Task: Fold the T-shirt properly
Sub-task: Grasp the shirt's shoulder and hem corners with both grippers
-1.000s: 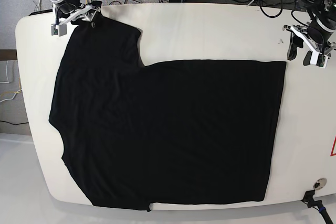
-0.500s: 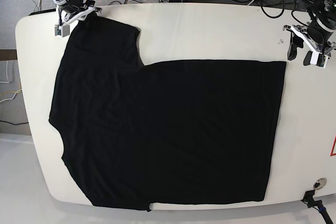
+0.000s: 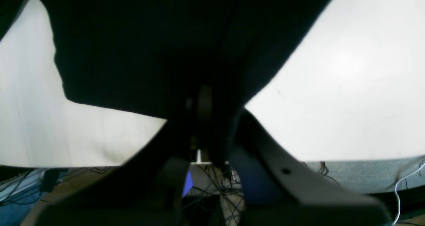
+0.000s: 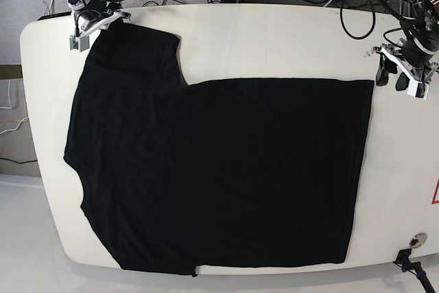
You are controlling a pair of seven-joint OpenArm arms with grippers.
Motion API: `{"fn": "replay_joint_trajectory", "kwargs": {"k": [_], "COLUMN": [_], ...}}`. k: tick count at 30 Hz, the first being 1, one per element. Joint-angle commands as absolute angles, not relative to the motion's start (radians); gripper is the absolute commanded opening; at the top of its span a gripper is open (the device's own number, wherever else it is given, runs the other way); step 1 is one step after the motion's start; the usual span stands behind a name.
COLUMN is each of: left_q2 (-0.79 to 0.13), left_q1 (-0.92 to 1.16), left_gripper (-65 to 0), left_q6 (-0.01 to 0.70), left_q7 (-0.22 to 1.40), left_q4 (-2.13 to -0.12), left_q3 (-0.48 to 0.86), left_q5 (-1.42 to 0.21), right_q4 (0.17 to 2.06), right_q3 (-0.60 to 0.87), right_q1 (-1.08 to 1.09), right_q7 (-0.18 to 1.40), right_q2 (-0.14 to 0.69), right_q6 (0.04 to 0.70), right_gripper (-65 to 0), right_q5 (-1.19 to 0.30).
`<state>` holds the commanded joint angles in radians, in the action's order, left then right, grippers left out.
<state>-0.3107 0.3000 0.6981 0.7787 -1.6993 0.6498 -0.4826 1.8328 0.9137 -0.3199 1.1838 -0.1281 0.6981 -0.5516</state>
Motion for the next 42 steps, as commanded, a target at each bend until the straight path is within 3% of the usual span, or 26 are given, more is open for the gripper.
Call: {"fn": "replay_joint_trajectory", "kwargs": {"k": [5,9,28,38,40,42], "left_q2": [-0.311,-0.312,-0.306,-0.306,-0.306,-0.305], "left_q1": [0.248,0.214,0.13,0.127,0.127,0.125], "left_gripper": [-33.6,-26.0,-26.5,-42.3,-48.7,-59.0], "left_q6": [0.698,0.698,0.698,0.698,0.698,0.698], "left_q7": [0.779,0.779,0.773,0.771,0.771,0.766], "left_q4": [-1.595,-1.512,-1.345,-1.345,-1.345,-1.345], "left_q3": [0.638,0.596,0.46,0.449,0.45,0.45], "left_q5": [-0.483,-0.483,-0.483,-0.484,-0.484,-0.484], "right_q4": [1.833,1.833,1.833,1.833,1.833,1.833], "right_q3": [0.909,0.909,0.906,0.906,0.906,0.906], "right_q1": [-0.32,-0.32,-0.306,-0.305,-0.305,-0.305], "right_q7": [1.184,1.184,1.184,1.184,1.184,1.184], "right_q2": [-0.128,-0.128,-0.128,-0.119,-0.119,-0.119], "right_q6": [0.698,0.698,0.698,0.698,0.698,0.698], "right_gripper": [-63.6,-63.6,-63.6,-63.6,-63.6,-63.7], "right_q5": [-0.553,-0.553,-0.553,-0.553,-0.553,-0.553]}}
